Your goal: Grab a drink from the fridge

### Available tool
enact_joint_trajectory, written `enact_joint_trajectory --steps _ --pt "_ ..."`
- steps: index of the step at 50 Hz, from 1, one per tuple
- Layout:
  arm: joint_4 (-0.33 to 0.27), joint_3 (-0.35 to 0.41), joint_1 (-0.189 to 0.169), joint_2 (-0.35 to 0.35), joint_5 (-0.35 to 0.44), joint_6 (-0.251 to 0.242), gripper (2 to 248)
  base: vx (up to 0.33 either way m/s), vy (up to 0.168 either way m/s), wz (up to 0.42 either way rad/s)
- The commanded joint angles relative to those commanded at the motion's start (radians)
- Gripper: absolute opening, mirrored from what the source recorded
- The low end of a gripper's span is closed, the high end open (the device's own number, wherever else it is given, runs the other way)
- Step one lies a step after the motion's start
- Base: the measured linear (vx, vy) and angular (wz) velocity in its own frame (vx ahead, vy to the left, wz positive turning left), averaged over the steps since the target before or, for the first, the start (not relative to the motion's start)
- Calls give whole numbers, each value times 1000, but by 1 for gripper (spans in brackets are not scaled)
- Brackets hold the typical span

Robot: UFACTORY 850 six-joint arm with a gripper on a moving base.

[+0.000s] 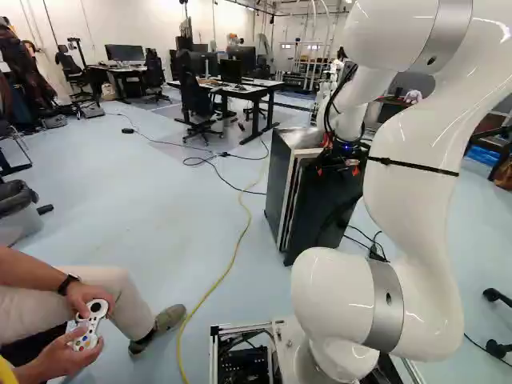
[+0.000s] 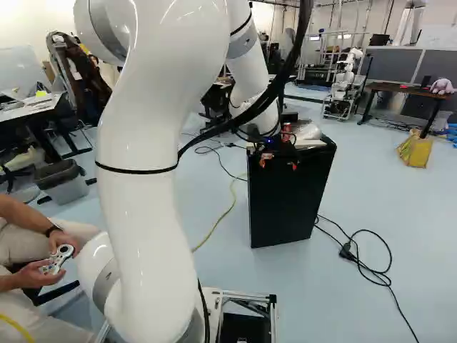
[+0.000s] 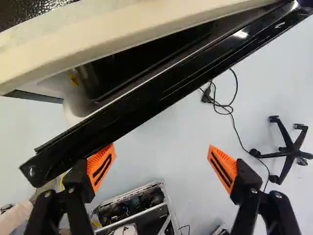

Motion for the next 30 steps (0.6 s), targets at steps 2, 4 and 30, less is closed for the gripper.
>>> enact_joint_trajectory --steps 2,4,30 --pt "0 -4 -1 -3 0 0 247 0 0 0" --pt "0 -8 -1 -6 0 0 247 0 0 0" --pt "0 -61 -10 -45 0 0 247 0 0 0"
